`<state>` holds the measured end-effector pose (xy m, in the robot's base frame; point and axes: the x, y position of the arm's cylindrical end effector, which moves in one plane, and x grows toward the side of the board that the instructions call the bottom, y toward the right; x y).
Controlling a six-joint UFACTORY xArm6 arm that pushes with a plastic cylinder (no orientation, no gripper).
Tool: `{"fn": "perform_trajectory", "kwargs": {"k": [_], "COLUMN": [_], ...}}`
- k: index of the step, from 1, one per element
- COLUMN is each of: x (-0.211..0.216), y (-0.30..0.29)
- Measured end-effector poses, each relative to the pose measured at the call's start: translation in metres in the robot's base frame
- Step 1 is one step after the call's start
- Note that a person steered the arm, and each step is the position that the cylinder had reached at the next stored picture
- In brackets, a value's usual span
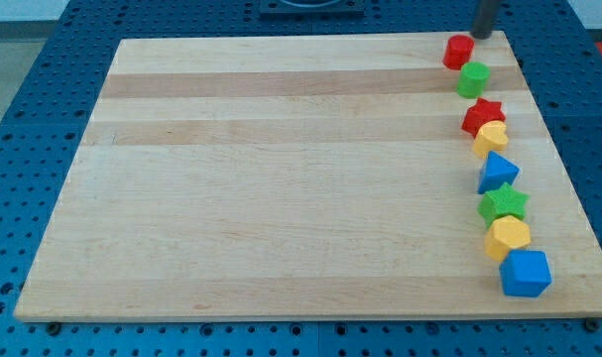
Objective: Point your arm to the top right
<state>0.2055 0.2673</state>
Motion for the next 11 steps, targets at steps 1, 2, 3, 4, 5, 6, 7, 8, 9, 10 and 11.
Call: {"fn": "perform_trajectory", "kwargs": {"k": [1, 2, 3, 4, 5, 6, 7, 8, 9, 10, 11], "x": [0.02, 0.054, 0.075, 0.05, -0.01, -0.014, -0.013, -0.013, -0.013, -0.013, 0.0], "y": [0.0, -0.005, -0.014, -0.002, 0.004, 0.003, -0.019, -0.025, -0.033, -0.035, -0.031]}}
